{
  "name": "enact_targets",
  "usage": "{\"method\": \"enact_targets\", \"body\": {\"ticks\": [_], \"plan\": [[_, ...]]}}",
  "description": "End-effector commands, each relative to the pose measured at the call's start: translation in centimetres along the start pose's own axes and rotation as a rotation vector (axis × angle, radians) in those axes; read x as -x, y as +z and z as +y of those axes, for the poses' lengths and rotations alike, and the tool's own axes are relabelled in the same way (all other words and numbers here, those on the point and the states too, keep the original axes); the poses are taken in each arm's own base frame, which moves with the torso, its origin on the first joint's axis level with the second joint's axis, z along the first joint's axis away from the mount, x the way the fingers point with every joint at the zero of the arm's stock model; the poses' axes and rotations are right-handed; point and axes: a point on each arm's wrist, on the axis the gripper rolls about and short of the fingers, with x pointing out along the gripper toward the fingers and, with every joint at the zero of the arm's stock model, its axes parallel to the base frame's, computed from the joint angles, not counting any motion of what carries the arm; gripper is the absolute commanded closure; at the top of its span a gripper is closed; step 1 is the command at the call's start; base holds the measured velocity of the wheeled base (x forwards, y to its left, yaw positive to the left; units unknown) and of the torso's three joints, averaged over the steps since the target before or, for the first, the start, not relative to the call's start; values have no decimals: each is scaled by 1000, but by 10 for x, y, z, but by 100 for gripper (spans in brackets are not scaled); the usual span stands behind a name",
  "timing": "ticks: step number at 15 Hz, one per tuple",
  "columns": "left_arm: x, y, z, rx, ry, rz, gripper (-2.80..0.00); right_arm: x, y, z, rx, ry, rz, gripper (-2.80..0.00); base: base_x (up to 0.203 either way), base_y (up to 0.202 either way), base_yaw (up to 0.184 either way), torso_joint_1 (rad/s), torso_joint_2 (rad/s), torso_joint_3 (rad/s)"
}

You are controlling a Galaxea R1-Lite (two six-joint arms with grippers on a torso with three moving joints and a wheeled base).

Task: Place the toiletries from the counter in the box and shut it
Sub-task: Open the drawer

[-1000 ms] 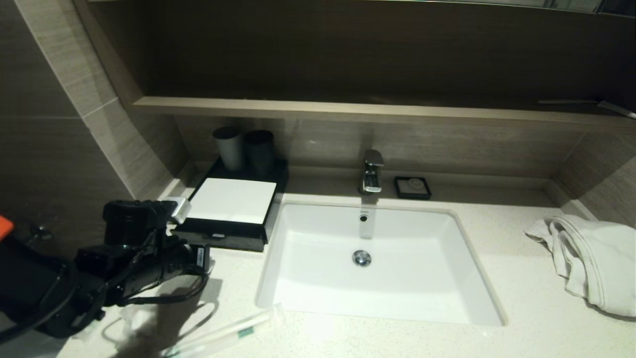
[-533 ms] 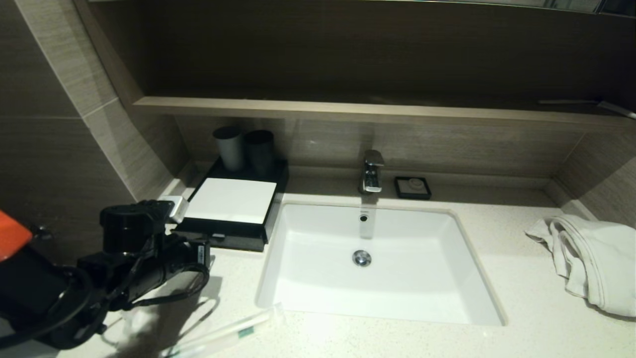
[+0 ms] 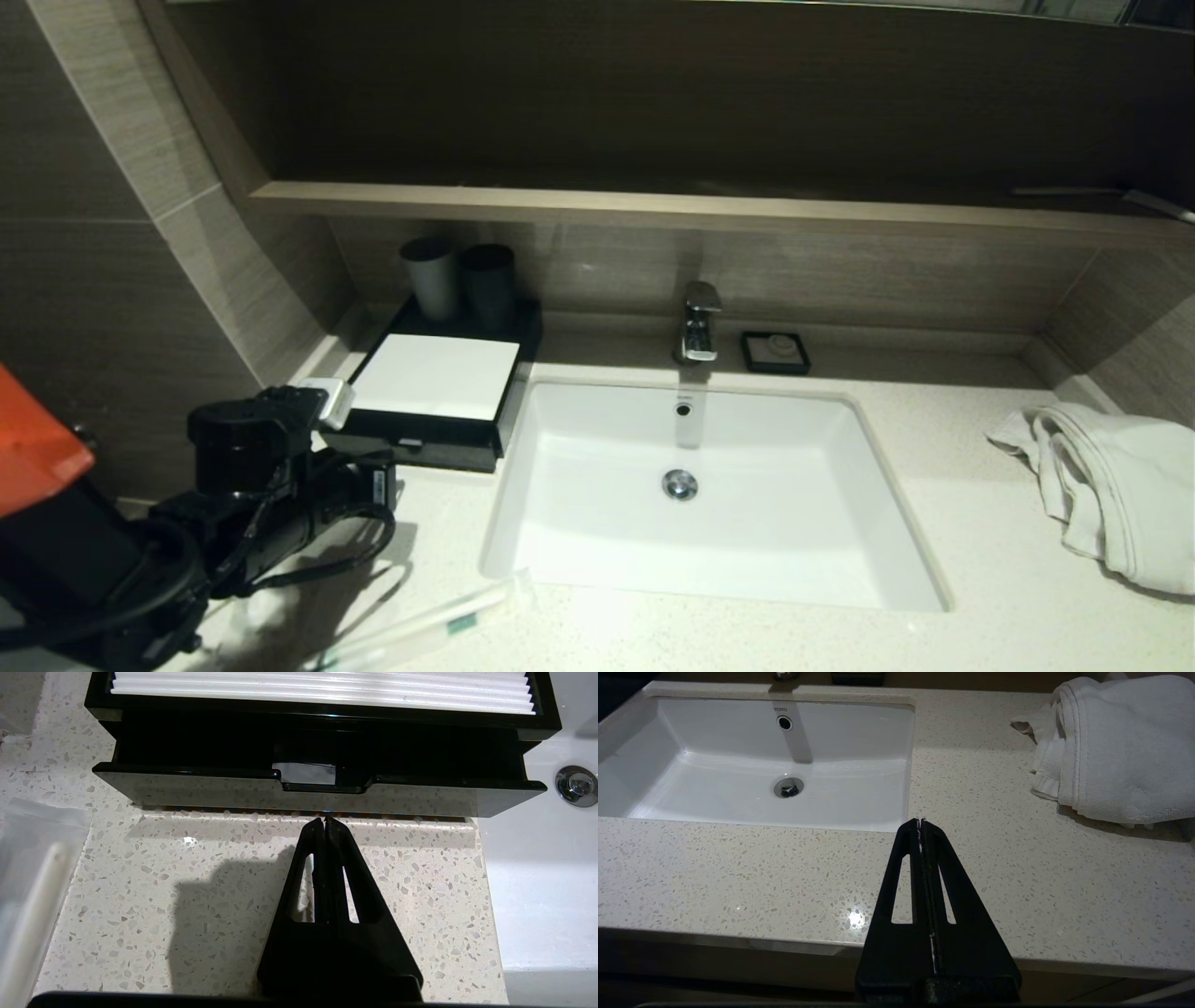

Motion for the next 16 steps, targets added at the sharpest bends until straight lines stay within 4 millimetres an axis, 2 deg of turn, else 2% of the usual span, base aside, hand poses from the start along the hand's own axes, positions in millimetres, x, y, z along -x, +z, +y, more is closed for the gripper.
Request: {"method": "enact_targets", "body": {"ticks": [1, 16], "plan": [[0, 0, 0, 0, 0, -5, 0, 0, 0, 0, 0, 1, 0, 0, 0, 0, 0, 0, 0, 0], [-16, -7, -2, -2, -4, -8, 0, 0, 0, 0, 0, 1, 0, 0, 0, 0, 0, 0, 0, 0]]}}
